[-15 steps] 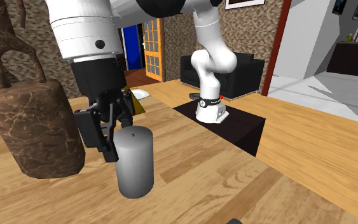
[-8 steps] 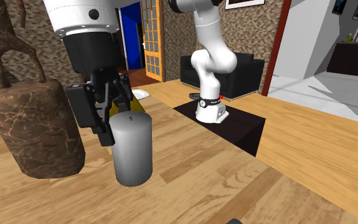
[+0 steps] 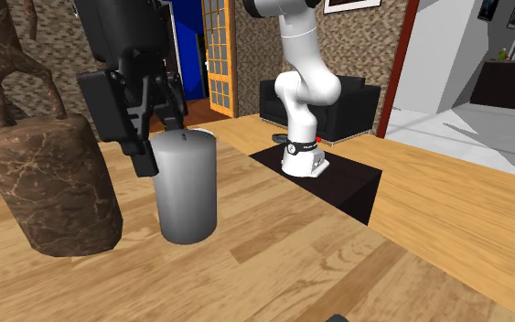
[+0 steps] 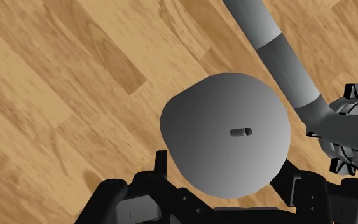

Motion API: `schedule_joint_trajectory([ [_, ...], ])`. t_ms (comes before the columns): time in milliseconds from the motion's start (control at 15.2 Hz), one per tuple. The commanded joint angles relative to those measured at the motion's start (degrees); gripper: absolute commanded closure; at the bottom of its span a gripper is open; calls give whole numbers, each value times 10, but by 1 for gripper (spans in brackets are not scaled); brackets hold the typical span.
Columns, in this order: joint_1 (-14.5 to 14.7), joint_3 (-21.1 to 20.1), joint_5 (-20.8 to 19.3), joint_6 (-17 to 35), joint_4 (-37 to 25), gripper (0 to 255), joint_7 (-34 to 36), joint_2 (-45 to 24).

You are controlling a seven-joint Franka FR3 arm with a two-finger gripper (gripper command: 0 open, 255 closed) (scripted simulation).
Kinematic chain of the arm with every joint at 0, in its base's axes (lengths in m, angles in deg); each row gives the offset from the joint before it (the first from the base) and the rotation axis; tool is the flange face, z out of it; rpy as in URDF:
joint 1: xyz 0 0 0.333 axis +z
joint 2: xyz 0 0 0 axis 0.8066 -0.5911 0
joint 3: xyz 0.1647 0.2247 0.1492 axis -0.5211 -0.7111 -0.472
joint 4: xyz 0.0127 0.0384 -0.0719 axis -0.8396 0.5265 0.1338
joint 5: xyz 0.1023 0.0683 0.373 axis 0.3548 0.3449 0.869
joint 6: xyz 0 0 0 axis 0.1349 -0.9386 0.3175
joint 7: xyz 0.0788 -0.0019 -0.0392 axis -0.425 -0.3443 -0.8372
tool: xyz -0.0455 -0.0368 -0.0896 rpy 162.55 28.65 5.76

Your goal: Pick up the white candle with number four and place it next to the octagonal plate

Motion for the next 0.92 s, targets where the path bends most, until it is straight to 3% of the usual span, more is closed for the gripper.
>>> schedule_joint_trajectory([
  [0,1,0,0,-16,-17,255,2,-1],
  [726,9,-1,-6,-108,-124,255,14,-15],
  [792,9,-2,-7,-111,-128,255,15,-16],
  [858,-4,0,1,-101,-94,255,3,8],
])
